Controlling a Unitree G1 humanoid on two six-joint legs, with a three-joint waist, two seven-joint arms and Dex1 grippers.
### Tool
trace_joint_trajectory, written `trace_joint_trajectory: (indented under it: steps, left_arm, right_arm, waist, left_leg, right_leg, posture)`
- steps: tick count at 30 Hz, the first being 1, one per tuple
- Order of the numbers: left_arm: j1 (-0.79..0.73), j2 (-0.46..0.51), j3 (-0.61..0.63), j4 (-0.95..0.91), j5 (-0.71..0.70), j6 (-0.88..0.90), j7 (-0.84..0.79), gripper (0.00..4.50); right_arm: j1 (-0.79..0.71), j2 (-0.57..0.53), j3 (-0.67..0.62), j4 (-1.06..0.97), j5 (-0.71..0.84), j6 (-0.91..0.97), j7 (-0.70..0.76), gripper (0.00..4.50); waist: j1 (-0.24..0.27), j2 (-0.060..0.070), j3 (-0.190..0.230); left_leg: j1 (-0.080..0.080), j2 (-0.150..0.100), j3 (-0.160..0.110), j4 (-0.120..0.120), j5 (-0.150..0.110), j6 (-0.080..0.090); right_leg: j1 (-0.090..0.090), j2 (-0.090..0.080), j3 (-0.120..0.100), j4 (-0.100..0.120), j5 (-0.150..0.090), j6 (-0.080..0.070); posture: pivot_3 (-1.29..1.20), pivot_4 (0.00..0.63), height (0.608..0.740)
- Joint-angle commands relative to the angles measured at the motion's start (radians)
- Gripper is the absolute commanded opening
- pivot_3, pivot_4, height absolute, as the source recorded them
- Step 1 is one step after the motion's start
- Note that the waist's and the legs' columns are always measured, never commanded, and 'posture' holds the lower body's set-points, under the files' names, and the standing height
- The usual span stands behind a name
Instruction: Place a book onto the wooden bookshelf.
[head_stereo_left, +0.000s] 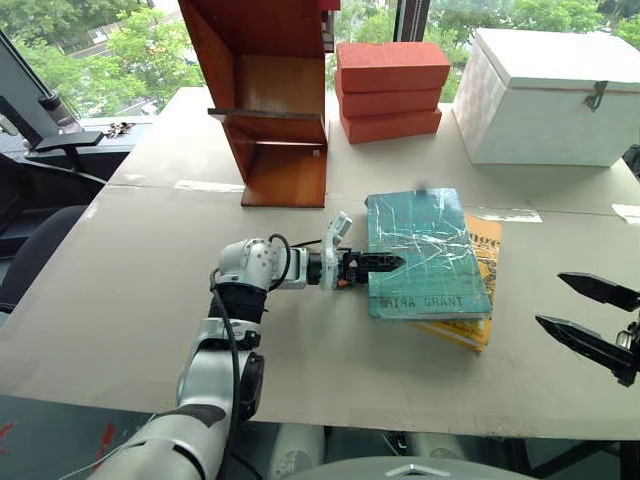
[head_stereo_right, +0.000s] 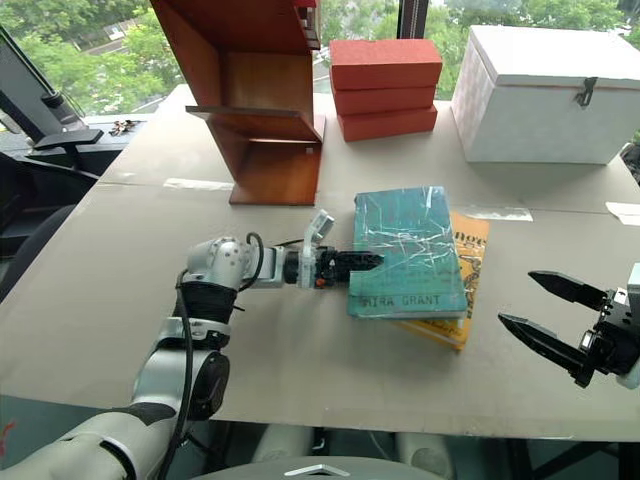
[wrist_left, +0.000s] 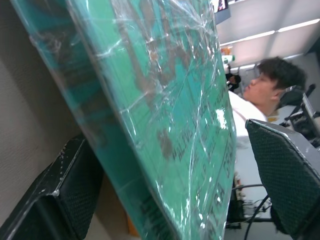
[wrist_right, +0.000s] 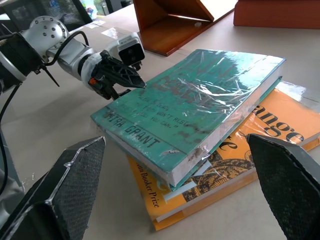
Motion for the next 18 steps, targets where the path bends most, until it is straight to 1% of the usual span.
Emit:
trace_joint_trajectory:
  steps: [1, 2, 3, 4, 5, 7, 10, 14, 15, 16, 18]
  left_arm:
    - [-0.013, -0.032, 0.026, 0.072, 0.011, 0.006, 0.026, 3.93]
    - [-0.019, -0.038, 0.044, 0.078, 0.005, 0.007, 0.032, 3.88]
    - [-0.024, -0.042, 0.059, 0.08, -0.003, 0.009, 0.035, 3.18]
    - [-0.026, -0.043, 0.071, 0.076, -0.012, 0.014, 0.034, 2.86]
    - [-0.027, -0.044, 0.08, 0.074, -0.018, 0.018, 0.033, 2.29]
    - [-0.025, -0.046, 0.098, 0.064, -0.029, 0.028, 0.034, 1.46]
    - [-0.027, -0.045, 0.13, 0.041, -0.049, 0.025, 0.027, 0.05]
    - [-0.039, -0.022, 0.135, -0.072, -0.088, -0.03, -0.049, 0.05]
    - [-0.03, 0.011, 0.076, -0.184, -0.061, -0.12, -0.115, 0.05]
    - [-0.043, 0.032, 0.043, -0.28, -0.043, -0.191, -0.15, 0.05]
    - [-0.093, 0.072, -0.012, -0.421, 0.023, -0.359, -0.186, 0.05]
  right_arm:
    - [0.009, -0.014, -0.053, -0.033, 0.032, 0.0, -0.001, 4.5]
    - [0.009, -0.013, -0.056, -0.031, 0.03, -0.001, -0.001, 4.5]
    - [0.01, -0.012, -0.058, -0.028, 0.029, -0.003, -0.001, 4.5]
    - [0.009, -0.011, -0.056, -0.027, 0.027, -0.006, -0.003, 4.5]
    - [0.008, -0.01, -0.055, -0.026, 0.025, -0.008, -0.004, 4.5]
    - [0.005, -0.008, -0.048, -0.024, 0.018, -0.013, -0.007, 4.5]
    - [-0.01, -0.01, -0.034, -0.021, 0.014, -0.017, -0.015, 4.5]
    - [-0.045, -0.014, -0.023, -0.007, 0.016, -0.015, -0.023, 4.5]
    - [-0.061, -0.014, -0.022, 0.001, 0.018, -0.017, -0.028, 4.5]
    - [-0.084, -0.013, -0.02, 0.014, 0.017, -0.022, -0.039, 4.5]
    - [-0.137, -0.011, -0.015, 0.042, 0.028, -0.026, -0.064, 4.5]
  waist:
    - [0.002, 0.0, 0.0]
    - [0.001, 0.0, 0.0]
    - [0.001, 0.0, 0.0]
    - [0.001, 0.0, 0.0]
    - [0.001, 0.0, 0.0]
    - [0.001, 0.0, 0.0]
    - [0.001, 0.0, 0.0]
    - [-0.001, -0.001, 0.001]
    - [-0.001, -0.001, 0.002]
    - [-0.002, -0.001, 0.003]
    - [-0.001, -0.002, 0.004]
  left_leg:
    - [0.0, 0.0, -0.001, 0.0, 0.0, 0.0]
    - [0.0, -0.001, -0.001, 0.0, 0.0, 0.0]
    - [0.0, -0.001, -0.001, 0.0, 0.0, 0.0]
    - [-0.001, -0.001, -0.002, 0.0, 0.0, 0.0]
    - [-0.001, -0.001, -0.002, 0.0, 0.0, 0.0]
    - [-0.002, -0.002, -0.003, 0.0, 0.0, 0.0]
    - [-0.002, -0.002, -0.004, 0.0, 0.0, 0.0]
    - [-0.002, -0.002, -0.004, 0.0, 0.0, 0.0]
    - [-0.002, -0.002, -0.004, 0.0, 0.0, 0.0]
    - [-0.002, -0.002, -0.004, 0.0, 0.0, 0.0]
    - [-0.003, -0.002, -0.004, -0.001, 0.0, 0.0]
  right_leg:
    - [0.0, 0.0, 0.0, 0.0, 0.0, 0.0]
    - [0.0, -0.001, -0.001, 0.0, 0.0, 0.0]
    - [0.0, -0.001, -0.001, 0.0, 0.0, 0.0]
    - [0.0, -0.001, -0.001, 0.0, 0.0, 0.0]
    - [0.0, -0.001, -0.001, 0.0, 0.0, 0.0]
    - [0.0, -0.001, -0.002, 0.0, 0.0, 0.0]
    - [0.0, -0.001, -0.003, 0.0, 0.0, 0.0]
    - [0.0, -0.001, -0.003, 0.0, 0.0, 0.0]
    - [0.0, -0.001, -0.003, 0.0, 0.0, -0.001]
    - [0.0, -0.001, -0.003, 0.0, 0.0, -0.001]
    - [-0.001, -0.002, -0.003, 0.0, 0.002, -0.004]
  posture:
    - [0.0, 0.15, 0.72]
    - [0.0, 0.15, 0.72]
    - [0.0, 0.15, 0.72]
    - [0.0, 0.15, 0.72]
    - [0.0, 0.15, 0.72]
    - [0.0, 0.15, 0.72]
    - [0.0, 0.15, 0.72]
    - [0.0, 0.15, 0.72]
    - [0.0, 0.15, 0.72]
    - [0.0, 0.15, 0.72]
    - [0.0, 0.15, 0.72]
